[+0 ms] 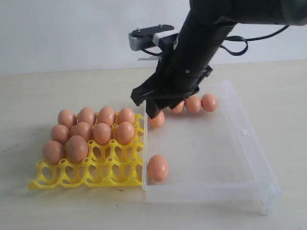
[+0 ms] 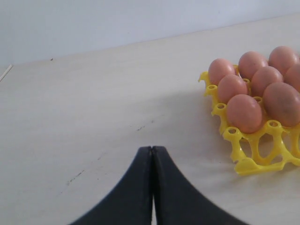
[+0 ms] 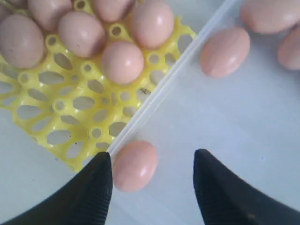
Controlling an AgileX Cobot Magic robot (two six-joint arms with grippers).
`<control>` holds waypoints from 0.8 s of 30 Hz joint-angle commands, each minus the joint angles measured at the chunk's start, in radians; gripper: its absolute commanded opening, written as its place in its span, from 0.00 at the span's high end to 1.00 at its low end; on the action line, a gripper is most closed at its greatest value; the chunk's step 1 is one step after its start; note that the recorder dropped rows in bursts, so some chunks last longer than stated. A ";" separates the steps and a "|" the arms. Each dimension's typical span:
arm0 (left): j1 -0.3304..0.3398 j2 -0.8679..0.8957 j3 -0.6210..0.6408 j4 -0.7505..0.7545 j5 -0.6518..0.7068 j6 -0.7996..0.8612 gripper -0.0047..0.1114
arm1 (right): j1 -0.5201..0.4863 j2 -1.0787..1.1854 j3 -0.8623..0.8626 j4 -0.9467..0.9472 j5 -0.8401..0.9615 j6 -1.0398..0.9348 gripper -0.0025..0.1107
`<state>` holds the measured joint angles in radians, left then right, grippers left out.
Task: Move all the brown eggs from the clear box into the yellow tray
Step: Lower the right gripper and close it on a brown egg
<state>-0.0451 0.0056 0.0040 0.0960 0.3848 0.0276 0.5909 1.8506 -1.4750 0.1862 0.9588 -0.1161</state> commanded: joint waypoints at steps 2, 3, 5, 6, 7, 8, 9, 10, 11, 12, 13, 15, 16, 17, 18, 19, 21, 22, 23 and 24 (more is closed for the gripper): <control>-0.005 -0.006 -0.004 -0.001 -0.006 -0.005 0.96 | -0.021 0.062 0.002 0.065 0.069 0.042 0.52; -0.005 -0.006 -0.004 -0.001 -0.006 -0.005 0.96 | -0.021 0.072 0.002 0.086 0.071 0.042 0.52; -0.005 -0.006 -0.004 -0.001 -0.006 -0.005 0.96 | -0.021 0.087 0.002 0.098 0.081 0.042 0.52; -0.005 -0.006 -0.004 -0.001 -0.006 -0.005 0.96 | -0.021 0.093 0.002 0.092 0.085 0.038 0.52; -0.005 -0.006 -0.004 -0.001 -0.006 -0.005 0.96 | -0.021 0.101 0.002 0.092 0.087 0.038 0.52; -0.005 -0.006 -0.004 -0.001 -0.006 -0.005 0.96 | -0.021 0.105 0.002 0.092 0.085 0.038 0.52; -0.005 -0.006 -0.004 -0.001 -0.006 -0.005 0.96 | -0.021 0.110 0.002 0.092 0.077 0.038 0.52; -0.005 -0.006 -0.004 -0.001 -0.006 -0.005 0.96 | -0.021 0.118 0.002 0.092 0.075 0.038 0.52; -0.005 -0.006 -0.004 -0.001 -0.006 -0.005 0.96 | -0.021 0.122 0.002 0.092 0.073 0.038 0.52; -0.005 -0.006 -0.004 -0.001 -0.006 -0.005 0.96 | -0.021 0.129 0.002 0.092 0.073 0.038 0.52; -0.005 -0.006 -0.004 -0.001 -0.006 -0.005 0.96 | -0.021 0.137 0.002 0.094 0.070 0.038 0.52; -0.005 -0.006 -0.004 -0.001 -0.006 -0.005 0.96 | -0.021 0.155 0.002 0.094 0.068 0.038 0.52; -0.005 -0.006 -0.004 -0.001 -0.006 -0.005 0.96 | -0.021 0.165 0.002 0.095 0.063 0.038 0.52; -0.005 -0.006 -0.004 -0.001 -0.006 -0.005 0.96 | -0.021 0.174 0.002 0.095 0.061 0.038 0.52; -0.005 -0.006 -0.004 -0.001 -0.006 -0.005 0.96 | -0.021 0.181 0.002 0.098 0.058 0.038 0.52; -0.005 -0.006 -0.004 -0.001 -0.006 -0.005 0.96 | -0.021 0.190 0.002 0.102 0.056 0.038 0.52; -0.005 -0.006 -0.004 -0.001 -0.006 -0.005 0.96 | -0.021 0.199 0.002 0.113 0.041 0.038 0.52; -0.005 -0.006 -0.004 -0.001 -0.006 -0.005 0.96 | -0.021 0.206 0.003 0.126 0.037 0.038 0.52; -0.005 -0.006 -0.004 -0.001 -0.006 -0.005 0.96 | -0.021 0.208 0.005 0.135 0.037 0.038 0.52; -0.005 -0.006 -0.004 -0.001 -0.006 -0.005 0.96 | -0.021 0.213 0.005 0.143 0.037 0.038 0.52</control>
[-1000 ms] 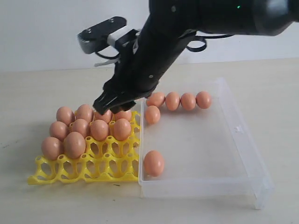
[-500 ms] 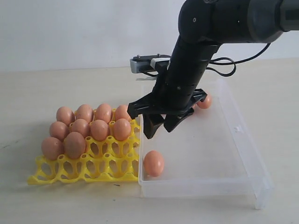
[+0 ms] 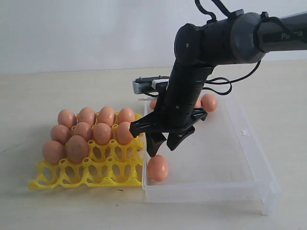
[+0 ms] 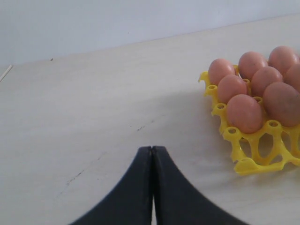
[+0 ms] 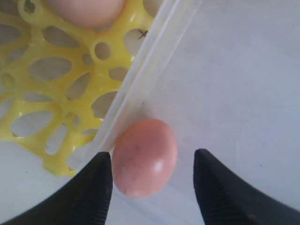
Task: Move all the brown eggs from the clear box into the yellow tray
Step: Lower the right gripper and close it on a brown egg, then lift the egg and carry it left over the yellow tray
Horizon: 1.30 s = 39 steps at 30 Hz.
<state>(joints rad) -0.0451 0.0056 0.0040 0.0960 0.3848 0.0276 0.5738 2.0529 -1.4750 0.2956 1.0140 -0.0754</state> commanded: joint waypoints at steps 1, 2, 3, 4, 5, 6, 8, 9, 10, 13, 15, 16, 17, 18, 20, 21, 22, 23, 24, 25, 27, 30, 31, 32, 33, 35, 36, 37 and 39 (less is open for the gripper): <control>-0.005 -0.006 -0.004 -0.001 -0.006 -0.005 0.96 | -0.004 0.013 0.005 0.040 -0.018 -0.003 0.52; -0.005 -0.006 -0.004 -0.001 -0.006 -0.005 0.96 | -0.004 0.018 0.005 0.043 -0.023 -0.003 0.52; -0.005 -0.006 -0.004 -0.001 -0.006 -0.005 0.96 | -0.004 0.019 0.005 0.045 -0.027 -0.003 0.52; -0.005 -0.006 -0.004 -0.001 -0.006 -0.005 0.96 | -0.004 0.024 0.005 0.045 -0.035 -0.003 0.52; -0.005 -0.006 -0.004 -0.001 -0.006 -0.005 0.96 | -0.004 0.025 0.005 0.045 -0.040 -0.003 0.52; -0.005 -0.006 -0.004 -0.001 -0.006 -0.005 0.96 | -0.004 0.027 0.005 0.045 -0.040 -0.003 0.52; -0.005 -0.006 -0.004 -0.001 -0.006 -0.005 0.96 | -0.004 0.032 0.005 0.045 -0.042 -0.003 0.52; -0.005 -0.006 -0.004 -0.001 -0.006 -0.005 0.96 | -0.004 0.036 0.005 0.045 -0.042 -0.003 0.52; -0.005 -0.006 -0.004 -0.001 -0.006 -0.005 0.96 | -0.004 0.038 0.005 0.045 -0.042 -0.003 0.52; -0.005 -0.006 -0.004 -0.001 -0.006 -0.005 0.96 | -0.004 0.041 0.029 0.045 -0.047 -0.003 0.52; -0.005 -0.006 -0.004 -0.001 -0.006 -0.005 0.96 | -0.004 0.041 0.055 0.045 -0.062 -0.003 0.52; -0.005 -0.006 -0.004 -0.001 -0.006 -0.005 0.96 | -0.004 0.041 0.072 0.045 -0.074 -0.003 0.52; -0.005 -0.006 -0.004 -0.001 -0.006 -0.005 0.96 | -0.004 0.041 0.089 0.045 -0.086 -0.003 0.52; -0.005 -0.006 -0.004 -0.001 -0.006 -0.005 0.96 | -0.004 0.041 0.105 0.045 -0.099 -0.003 0.52; -0.005 -0.006 -0.004 -0.001 -0.006 -0.005 0.96 | -0.004 0.041 0.130 0.045 -0.122 -0.003 0.52; -0.005 -0.006 -0.004 -0.001 -0.006 -0.005 0.96 | -0.004 0.041 0.140 0.048 -0.129 -0.003 0.52; -0.005 -0.006 -0.004 -0.001 -0.006 -0.005 0.96 | -0.004 0.041 0.144 0.054 -0.132 -0.003 0.52; -0.005 -0.006 -0.004 -0.001 -0.006 -0.005 0.96 | -0.004 0.041 0.149 0.064 -0.132 -0.007 0.52; -0.005 -0.006 -0.004 -0.001 -0.006 -0.005 0.96 | -0.004 0.041 0.151 0.072 -0.135 -0.012 0.52; -0.005 -0.006 -0.004 -0.001 -0.006 -0.005 0.96 | -0.004 0.039 0.151 0.084 -0.139 -0.017 0.52; -0.005 -0.006 -0.004 -0.001 -0.006 -0.005 0.96 | -0.004 0.039 0.151 0.090 -0.150 -0.029 0.52; -0.005 -0.006 -0.004 -0.001 -0.006 -0.005 0.96 | -0.004 0.037 0.151 0.090 -0.157 -0.029 0.52; -0.005 -0.006 -0.004 -0.001 -0.006 -0.005 0.96 | -0.004 0.037 0.151 0.090 -0.157 -0.029 0.52; -0.005 -0.006 -0.004 -0.001 -0.006 -0.005 0.96 | -0.004 0.037 0.151 0.090 -0.157 -0.029 0.52; -0.005 -0.006 -0.004 -0.001 -0.006 -0.005 0.96 | -0.004 0.037 0.151 0.090 -0.158 -0.029 0.52; -0.005 -0.006 -0.004 -0.001 -0.006 -0.005 0.96 | -0.004 0.037 0.151 0.090 -0.168 -0.029 0.52; -0.005 -0.006 -0.004 -0.001 -0.006 -0.005 0.96 | -0.004 0.037 0.151 0.090 -0.173 -0.029 0.53; -0.005 -0.006 -0.004 -0.001 -0.006 -0.005 0.96 | -0.004 0.037 0.151 0.090 -0.178 -0.038 0.53; -0.005 -0.006 -0.004 -0.001 -0.006 -0.005 0.96 | -0.004 0.037 0.151 0.090 -0.190 -0.074 0.62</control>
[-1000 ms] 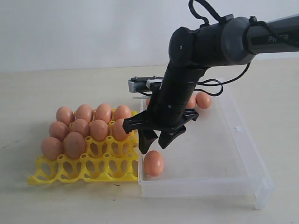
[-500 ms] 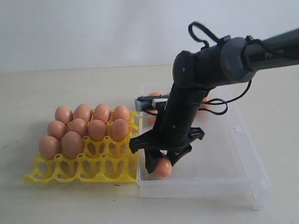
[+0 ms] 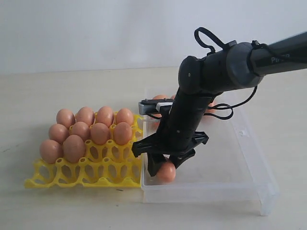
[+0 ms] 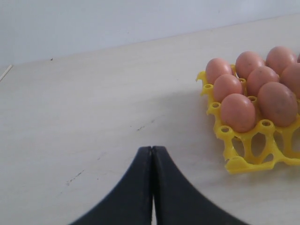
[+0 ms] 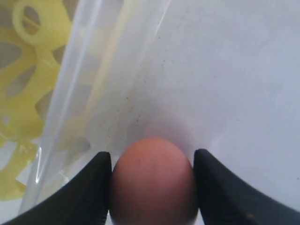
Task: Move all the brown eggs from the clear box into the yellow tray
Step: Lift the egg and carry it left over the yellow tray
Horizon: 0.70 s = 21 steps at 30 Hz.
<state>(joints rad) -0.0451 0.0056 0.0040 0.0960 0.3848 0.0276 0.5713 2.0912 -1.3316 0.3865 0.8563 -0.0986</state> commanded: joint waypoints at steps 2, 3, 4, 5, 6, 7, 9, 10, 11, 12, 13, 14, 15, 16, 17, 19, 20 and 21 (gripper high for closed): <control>-0.005 -0.006 -0.004 -0.001 -0.006 -0.005 0.96 | -0.002 -0.004 0.008 0.000 -0.045 -0.098 0.81; -0.005 -0.006 -0.004 -0.001 -0.006 -0.005 0.96 | -0.002 -0.006 0.009 0.000 -0.054 -0.120 0.90; -0.005 -0.006 -0.004 -0.001 -0.006 -0.005 0.96 | -0.002 -0.011 0.012 0.000 -0.068 -0.145 0.97; -0.005 -0.006 -0.004 -0.001 -0.006 -0.005 0.96 | -0.002 -0.021 0.019 0.000 -0.093 -0.156 0.97; -0.005 -0.006 -0.004 -0.001 -0.006 -0.005 0.96 | -0.002 -0.029 0.026 0.000 -0.118 -0.161 0.98; -0.005 -0.006 -0.004 -0.001 -0.006 -0.005 0.96 | -0.002 -0.041 0.037 0.000 -0.153 -0.163 0.98; -0.005 -0.006 -0.004 -0.001 -0.006 -0.005 0.96 | -0.002 -0.071 0.065 -0.005 -0.226 -0.168 0.98; -0.005 -0.006 -0.004 -0.001 -0.006 -0.005 0.96 | -0.002 -0.086 0.085 -0.005 -0.267 -0.171 0.98; -0.005 -0.006 -0.004 -0.001 -0.006 -0.005 0.96 | -0.002 -0.107 0.108 -0.005 -0.313 -0.171 0.98; -0.005 -0.006 -0.004 -0.001 -0.006 -0.005 0.96 | -0.002 -0.129 0.133 -0.005 -0.361 -0.171 0.98; -0.005 -0.006 -0.004 -0.001 -0.006 -0.005 0.96 | -0.002 -0.148 0.154 -0.005 -0.399 -0.180 0.98; -0.005 -0.006 -0.004 -0.001 -0.006 -0.005 0.96 | -0.002 -0.174 0.180 -0.002 -0.445 -0.190 0.98; -0.005 -0.006 -0.004 -0.001 -0.006 -0.005 0.96 | -0.002 -0.200 0.206 0.000 -0.488 -0.190 0.98; -0.005 -0.006 -0.004 -0.001 -0.006 -0.005 0.96 | -0.002 -0.226 0.226 0.006 -0.520 -0.190 0.98; -0.005 -0.006 -0.004 -0.001 -0.006 -0.005 0.96 | -0.002 -0.252 0.249 0.015 -0.558 -0.190 0.98; -0.005 -0.006 -0.004 -0.001 -0.006 -0.005 0.96 | 0.006 -0.299 0.294 0.054 -0.640 -0.218 0.98; -0.005 -0.006 -0.004 -0.001 -0.006 -0.005 0.96 | 0.015 -0.324 0.316 0.075 -0.683 -0.243 0.98; -0.005 -0.006 -0.004 -0.001 -0.006 -0.005 0.96 | 0.027 -0.346 0.333 0.096 -0.722 -0.266 0.98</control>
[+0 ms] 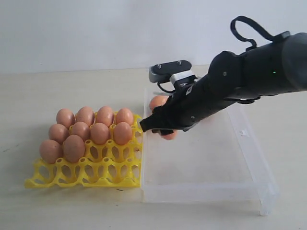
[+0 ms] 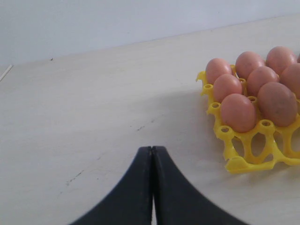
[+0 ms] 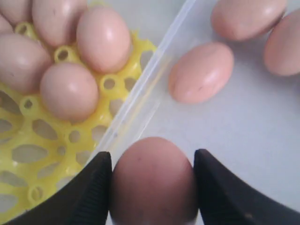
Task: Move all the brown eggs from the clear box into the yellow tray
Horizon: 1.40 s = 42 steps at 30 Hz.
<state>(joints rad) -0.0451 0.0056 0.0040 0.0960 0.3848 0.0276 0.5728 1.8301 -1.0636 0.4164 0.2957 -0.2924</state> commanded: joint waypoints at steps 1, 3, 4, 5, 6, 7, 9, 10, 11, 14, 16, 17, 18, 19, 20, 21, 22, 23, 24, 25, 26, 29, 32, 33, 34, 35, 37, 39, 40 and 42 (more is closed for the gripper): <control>-0.005 -0.006 -0.004 -0.001 -0.006 -0.005 0.96 | 0.040 -0.101 0.077 0.088 -0.191 -0.092 0.98; -0.005 -0.006 -0.004 -0.001 -0.006 -0.005 0.96 | 0.078 -0.132 0.105 0.128 -0.278 -0.132 0.98; -0.005 -0.006 -0.004 -0.001 -0.006 -0.005 0.96 | 0.096 -0.143 0.115 0.128 -0.317 -0.133 0.98; -0.005 -0.006 -0.004 -0.001 -0.006 -0.005 0.96 | 0.124 -0.147 0.127 0.123 -0.373 -0.133 0.98; -0.005 -0.006 -0.004 -0.001 -0.006 -0.005 0.96 | 0.142 -0.150 0.132 0.123 -0.408 -0.133 0.98; -0.005 -0.006 -0.004 -0.001 -0.006 -0.005 0.96 | 0.158 -0.150 0.141 0.123 -0.440 -0.133 0.98; -0.005 -0.006 -0.004 -0.001 -0.006 -0.005 0.96 | 0.194 -0.145 0.155 0.115 -0.523 -0.125 0.98; -0.005 -0.006 -0.004 -0.001 -0.006 -0.005 0.96 | 0.208 -0.140 0.159 0.100 -0.551 -0.110 0.98; -0.005 -0.006 -0.004 -0.001 -0.006 -0.005 0.96 | 0.218 -0.130 0.164 0.065 -0.588 -0.074 0.98; -0.005 -0.006 -0.004 -0.001 -0.006 -0.005 0.96 | 0.229 -0.099 0.169 -0.099 -0.668 0.121 0.98; -0.005 -0.006 -0.004 -0.001 -0.006 -0.005 0.96 | 0.229 -0.069 0.169 -0.255 -0.733 0.274 0.98; -0.005 -0.006 -0.004 -0.001 -0.006 -0.005 0.96 | 0.229 -0.053 0.169 -0.328 -0.779 0.345 0.98; -0.005 -0.006 -0.004 -0.001 -0.006 -0.005 0.96 | 0.229 -0.041 0.169 -0.386 -0.816 0.387 0.98; -0.005 -0.006 -0.004 -0.001 -0.006 -0.005 0.96 | 0.229 -0.025 0.169 -0.448 -0.860 0.426 0.98; -0.005 -0.006 -0.004 -0.001 -0.006 -0.005 0.96 | 0.229 -0.011 0.169 -0.501 -0.900 0.456 0.98; -0.005 -0.006 -0.004 -0.001 -0.006 -0.005 0.96 | 0.229 0.001 0.169 -0.534 -0.930 0.479 0.98; -0.005 -0.006 -0.004 -0.001 -0.006 -0.005 0.96 | 0.229 0.015 0.169 -0.566 -0.952 0.488 0.98; -0.005 -0.006 -0.004 -0.001 -0.006 -0.005 0.96 | 0.229 0.028 0.169 -0.592 -0.968 0.488 0.98; -0.005 -0.006 -0.004 -0.001 -0.006 -0.005 0.96 | 0.229 0.039 0.169 -0.610 -0.980 0.488 0.98; -0.005 -0.006 -0.004 -0.001 -0.006 -0.005 0.96 | 0.229 0.053 0.169 -0.626 -0.993 0.485 0.98; -0.005 -0.006 -0.004 -0.001 -0.006 -0.005 0.96 | 0.229 0.065 0.169 -0.643 -1.012 0.475 0.98; -0.005 -0.006 -0.004 -0.001 -0.006 -0.005 0.96 | 0.229 0.101 0.169 -0.686 -1.073 0.467 0.98; -0.005 -0.006 -0.004 -0.001 -0.006 -0.005 0.96 | 0.229 0.131 0.169 -0.751 -1.137 0.468 0.98; -0.005 -0.006 -0.004 -0.001 -0.006 -0.005 0.96 | 0.229 0.140 0.169 -0.770 -1.148 0.468 0.98; -0.005 -0.006 -0.004 -0.001 -0.006 -0.005 0.96 | 0.229 0.147 0.169 -0.782 -1.158 0.466 0.98; -0.005 -0.006 -0.004 -0.001 -0.006 -0.005 0.96 | 0.229 0.155 0.169 -0.791 -1.165 0.457 0.98; -0.005 -0.006 -0.004 -0.001 -0.006 -0.005 0.96 | 0.229 0.167 0.169 -0.792 -1.165 0.447 0.98; -0.005 -0.006 -0.004 -0.001 -0.006 -0.005 0.96 | 0.229 0.174 0.169 -0.792 -1.165 0.421 0.98; -0.005 -0.006 -0.004 -0.001 -0.006 -0.005 0.96 | 0.229 0.176 0.169 -0.792 -1.165 0.405 0.98; -0.005 -0.006 -0.004 -0.001 -0.006 -0.005 0.96 | 0.229 0.182 0.169 -0.790 -1.165 0.374 0.98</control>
<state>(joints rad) -0.0451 0.0056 0.0040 0.0960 0.3848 0.0276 0.7999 2.0077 -0.9005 -0.3685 -0.8425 0.1250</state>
